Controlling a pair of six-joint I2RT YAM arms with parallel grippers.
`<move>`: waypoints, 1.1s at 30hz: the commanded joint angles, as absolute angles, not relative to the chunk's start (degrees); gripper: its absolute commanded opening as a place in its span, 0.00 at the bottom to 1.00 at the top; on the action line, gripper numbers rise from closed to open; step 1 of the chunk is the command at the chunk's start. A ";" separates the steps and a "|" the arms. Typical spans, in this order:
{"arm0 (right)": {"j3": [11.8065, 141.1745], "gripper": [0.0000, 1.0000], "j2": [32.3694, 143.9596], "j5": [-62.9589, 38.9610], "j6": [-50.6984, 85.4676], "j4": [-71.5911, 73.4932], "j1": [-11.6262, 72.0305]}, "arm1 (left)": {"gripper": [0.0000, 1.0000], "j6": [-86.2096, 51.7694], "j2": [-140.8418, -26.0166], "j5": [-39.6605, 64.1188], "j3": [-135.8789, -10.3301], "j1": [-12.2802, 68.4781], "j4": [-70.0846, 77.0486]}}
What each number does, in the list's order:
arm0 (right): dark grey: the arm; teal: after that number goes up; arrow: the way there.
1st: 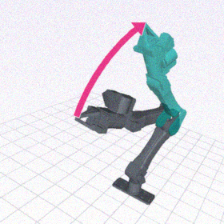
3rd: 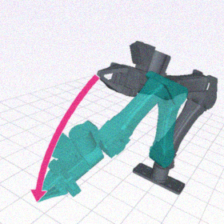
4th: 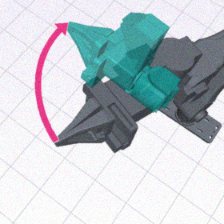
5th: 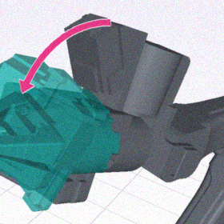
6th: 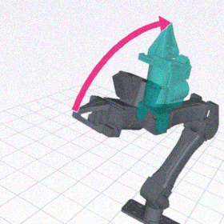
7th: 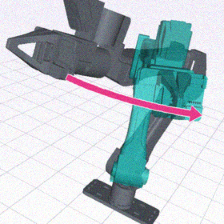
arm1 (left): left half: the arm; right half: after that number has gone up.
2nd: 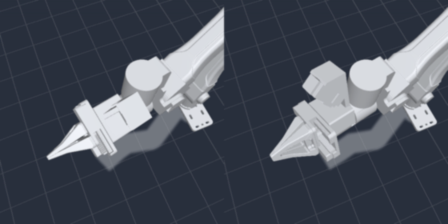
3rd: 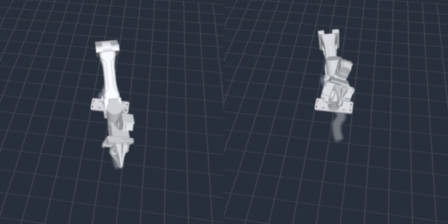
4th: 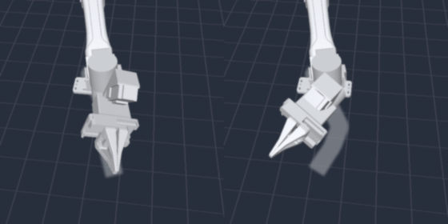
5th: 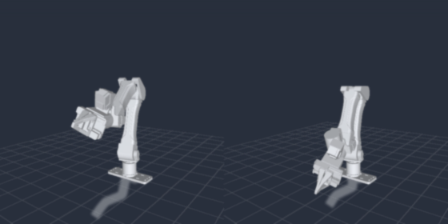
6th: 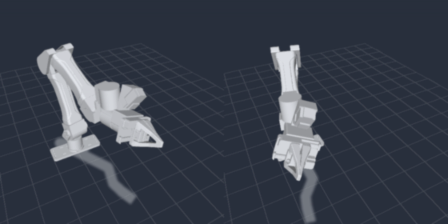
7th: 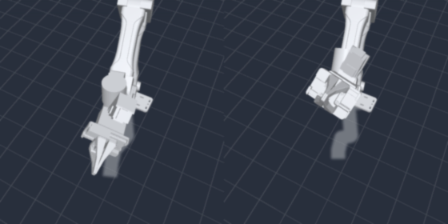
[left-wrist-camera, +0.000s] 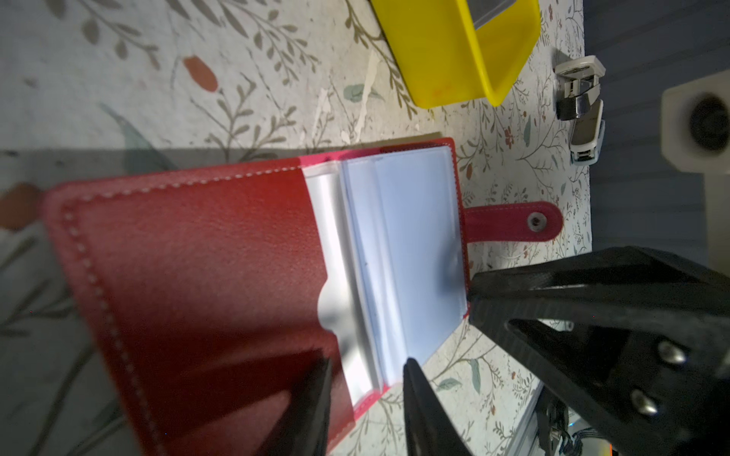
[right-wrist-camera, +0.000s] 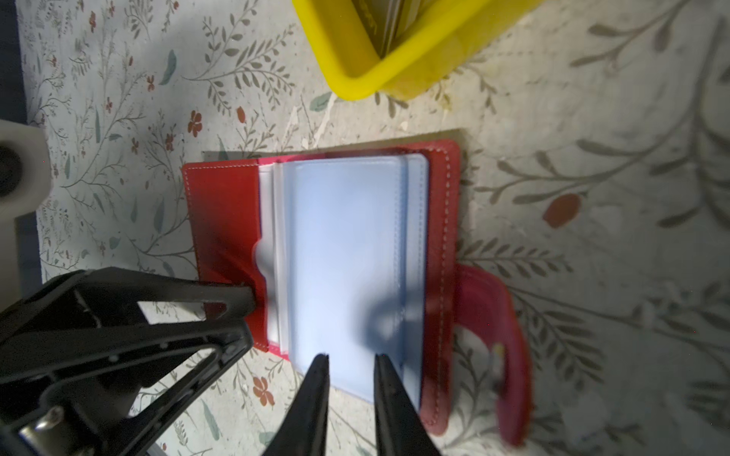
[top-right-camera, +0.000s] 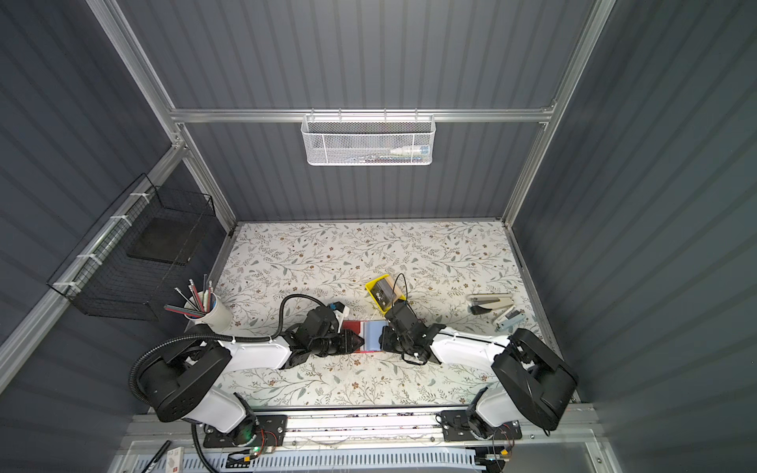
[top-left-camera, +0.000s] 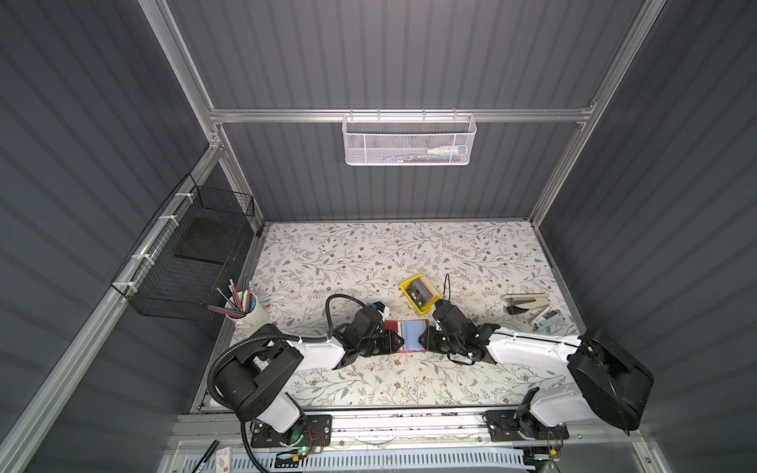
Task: Insert credit cards into a card holder
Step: Touch the button at the card holder.
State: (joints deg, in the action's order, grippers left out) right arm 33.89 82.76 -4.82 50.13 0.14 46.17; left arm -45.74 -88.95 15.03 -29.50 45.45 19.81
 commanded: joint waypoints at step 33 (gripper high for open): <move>41.56 0.23 84.50 0.96 43.02 -14.75 44.32 | 0.33 -45.88 -88.73 11.18 -25.42 45.60 13.19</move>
